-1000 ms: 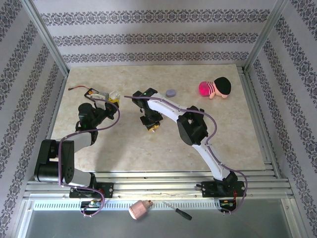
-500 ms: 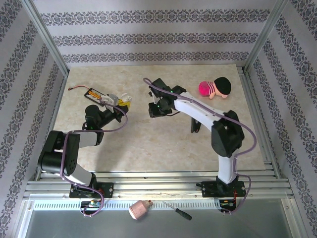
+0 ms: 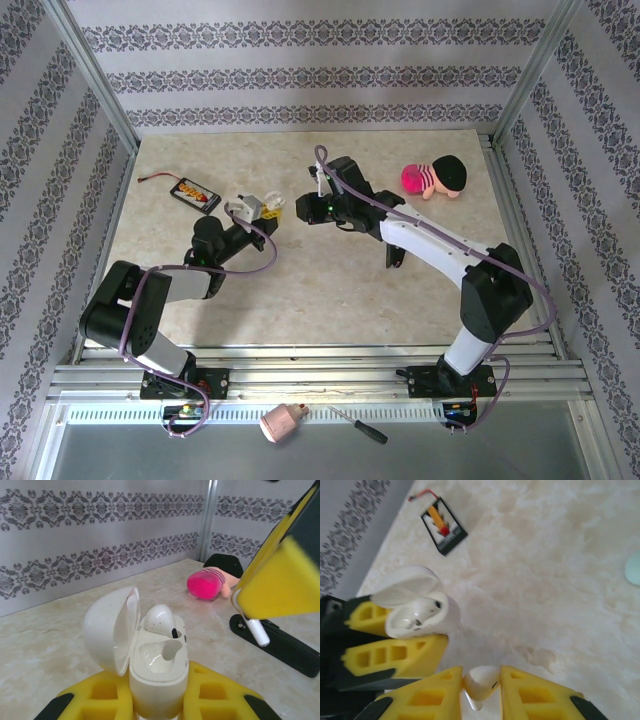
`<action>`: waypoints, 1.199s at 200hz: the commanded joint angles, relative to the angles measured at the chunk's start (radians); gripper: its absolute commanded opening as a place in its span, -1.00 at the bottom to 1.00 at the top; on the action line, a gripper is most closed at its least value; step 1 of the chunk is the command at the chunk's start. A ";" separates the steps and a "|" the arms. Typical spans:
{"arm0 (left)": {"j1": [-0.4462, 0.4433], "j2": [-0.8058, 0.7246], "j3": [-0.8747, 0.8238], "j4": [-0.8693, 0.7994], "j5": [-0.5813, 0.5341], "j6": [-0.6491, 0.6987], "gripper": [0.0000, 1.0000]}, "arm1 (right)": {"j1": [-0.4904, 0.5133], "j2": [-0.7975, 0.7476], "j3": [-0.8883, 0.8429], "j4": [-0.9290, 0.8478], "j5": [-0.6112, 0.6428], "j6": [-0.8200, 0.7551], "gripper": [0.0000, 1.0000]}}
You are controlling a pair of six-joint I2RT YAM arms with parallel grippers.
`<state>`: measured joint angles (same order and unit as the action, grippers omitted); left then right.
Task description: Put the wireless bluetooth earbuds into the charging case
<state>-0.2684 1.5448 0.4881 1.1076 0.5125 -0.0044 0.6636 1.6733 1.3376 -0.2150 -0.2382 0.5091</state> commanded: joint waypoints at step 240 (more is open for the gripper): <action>-0.105 0.007 0.084 -0.058 -0.072 -0.009 -1.00 | 0.067 0.008 -0.100 0.340 0.124 -0.128 -0.56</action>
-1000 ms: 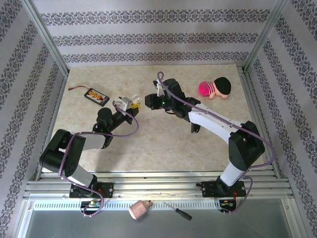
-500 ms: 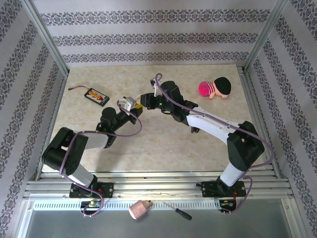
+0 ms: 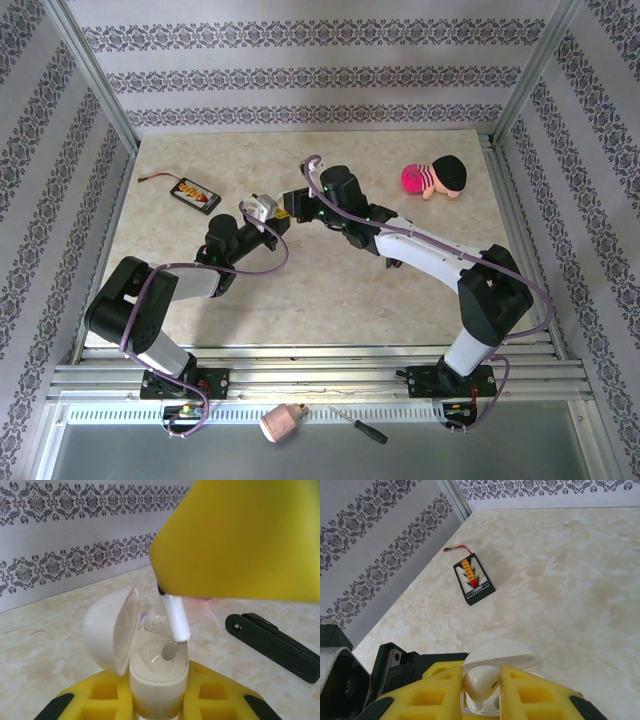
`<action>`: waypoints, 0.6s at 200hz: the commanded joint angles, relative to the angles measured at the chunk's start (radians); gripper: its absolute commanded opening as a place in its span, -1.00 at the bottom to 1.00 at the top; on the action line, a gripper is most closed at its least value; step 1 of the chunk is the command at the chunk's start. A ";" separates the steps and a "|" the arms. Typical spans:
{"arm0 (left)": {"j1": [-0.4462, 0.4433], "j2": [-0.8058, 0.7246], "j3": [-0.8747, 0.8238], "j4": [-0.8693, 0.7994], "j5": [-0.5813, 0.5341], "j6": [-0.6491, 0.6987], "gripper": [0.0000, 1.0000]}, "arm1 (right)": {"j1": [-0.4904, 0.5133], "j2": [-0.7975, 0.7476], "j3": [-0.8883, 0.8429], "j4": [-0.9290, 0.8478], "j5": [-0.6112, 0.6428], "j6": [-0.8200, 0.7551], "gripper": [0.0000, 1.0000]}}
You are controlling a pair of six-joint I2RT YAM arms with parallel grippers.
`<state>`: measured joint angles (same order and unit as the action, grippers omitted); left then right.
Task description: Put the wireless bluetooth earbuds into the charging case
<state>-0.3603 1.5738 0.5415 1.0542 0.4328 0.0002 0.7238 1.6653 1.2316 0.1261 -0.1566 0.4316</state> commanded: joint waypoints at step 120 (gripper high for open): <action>-0.013 -0.025 0.040 0.001 0.017 -0.037 -1.00 | 0.010 0.026 -0.037 0.039 0.093 -0.087 -0.57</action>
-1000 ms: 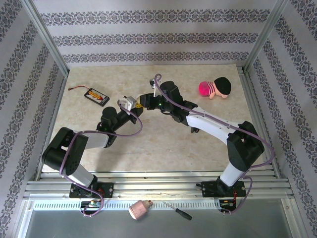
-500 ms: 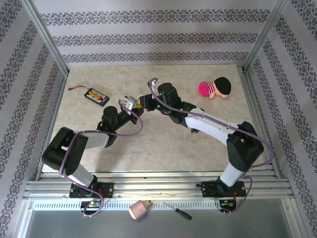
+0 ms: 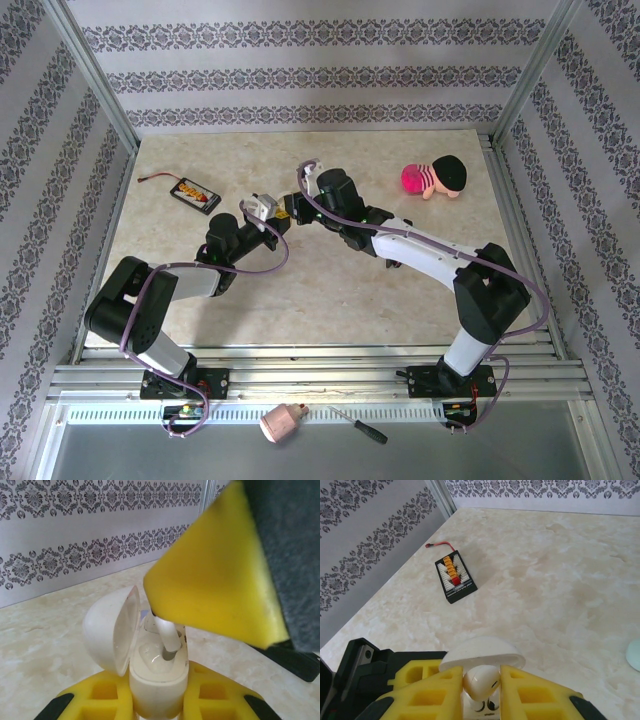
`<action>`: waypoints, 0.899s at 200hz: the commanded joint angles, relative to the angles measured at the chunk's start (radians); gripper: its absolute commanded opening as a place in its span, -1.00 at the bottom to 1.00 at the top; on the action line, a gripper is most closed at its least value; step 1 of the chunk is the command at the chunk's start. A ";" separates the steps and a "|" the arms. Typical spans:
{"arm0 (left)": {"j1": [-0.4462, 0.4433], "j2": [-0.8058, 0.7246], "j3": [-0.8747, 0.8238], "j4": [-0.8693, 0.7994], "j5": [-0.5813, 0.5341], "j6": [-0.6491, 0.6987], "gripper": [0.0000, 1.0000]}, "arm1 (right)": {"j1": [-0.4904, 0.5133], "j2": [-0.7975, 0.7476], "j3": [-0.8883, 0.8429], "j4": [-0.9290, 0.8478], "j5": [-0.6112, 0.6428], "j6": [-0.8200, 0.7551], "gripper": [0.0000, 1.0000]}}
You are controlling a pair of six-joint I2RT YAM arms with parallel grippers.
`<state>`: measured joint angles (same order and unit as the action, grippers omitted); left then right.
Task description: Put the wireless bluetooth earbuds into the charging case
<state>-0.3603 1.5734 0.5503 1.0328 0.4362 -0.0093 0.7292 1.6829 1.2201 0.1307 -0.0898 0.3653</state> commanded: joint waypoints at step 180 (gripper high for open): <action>-0.013 -0.061 0.060 0.005 0.000 -0.097 -1.00 | 0.001 -0.039 -0.079 0.090 -0.002 -0.006 -0.30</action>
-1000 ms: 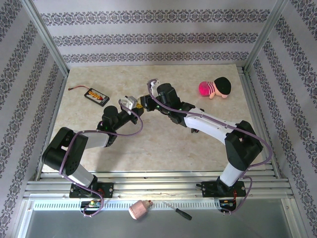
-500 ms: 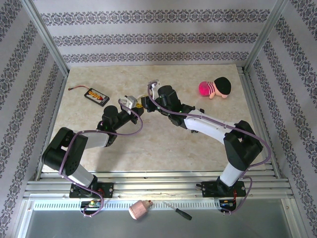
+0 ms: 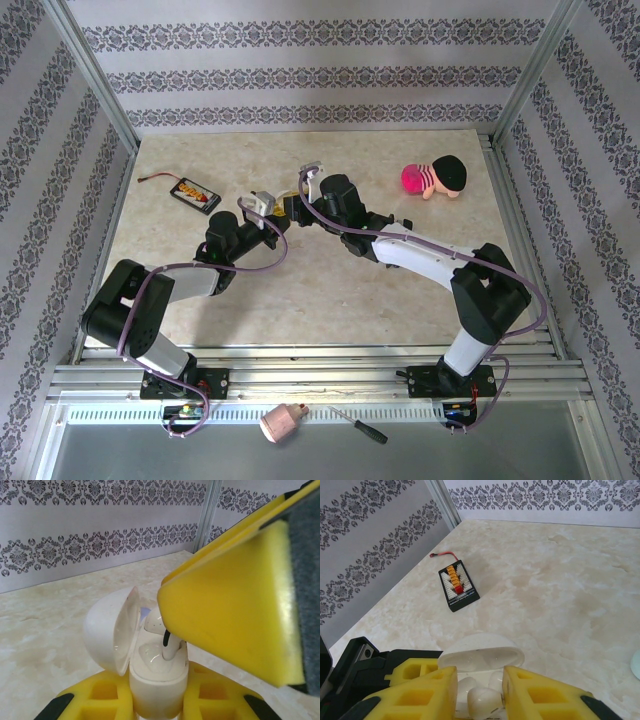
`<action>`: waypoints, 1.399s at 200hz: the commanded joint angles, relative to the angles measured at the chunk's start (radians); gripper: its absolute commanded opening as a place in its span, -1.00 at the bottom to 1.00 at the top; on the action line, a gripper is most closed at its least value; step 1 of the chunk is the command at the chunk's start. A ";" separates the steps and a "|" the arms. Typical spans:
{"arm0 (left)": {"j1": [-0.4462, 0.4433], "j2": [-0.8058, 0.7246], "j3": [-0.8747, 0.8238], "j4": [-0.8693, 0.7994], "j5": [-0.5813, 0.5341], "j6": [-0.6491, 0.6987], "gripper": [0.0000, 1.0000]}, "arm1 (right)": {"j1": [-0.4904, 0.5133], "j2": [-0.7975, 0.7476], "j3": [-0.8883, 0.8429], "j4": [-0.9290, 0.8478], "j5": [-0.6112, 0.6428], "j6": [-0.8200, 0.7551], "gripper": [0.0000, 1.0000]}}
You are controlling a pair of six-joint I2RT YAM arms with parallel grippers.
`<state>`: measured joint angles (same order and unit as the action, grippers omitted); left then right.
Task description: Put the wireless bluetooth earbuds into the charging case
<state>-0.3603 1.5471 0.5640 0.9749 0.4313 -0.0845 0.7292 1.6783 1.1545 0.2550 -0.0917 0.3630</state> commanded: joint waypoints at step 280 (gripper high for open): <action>-0.011 0.004 0.045 0.064 0.117 0.010 -1.00 | -0.125 -0.070 0.002 -0.131 -0.296 0.201 -0.12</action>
<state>-0.3603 1.5455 0.5865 0.9943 0.5243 -0.0784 0.5873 1.5948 1.1175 0.1322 -0.3561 0.5770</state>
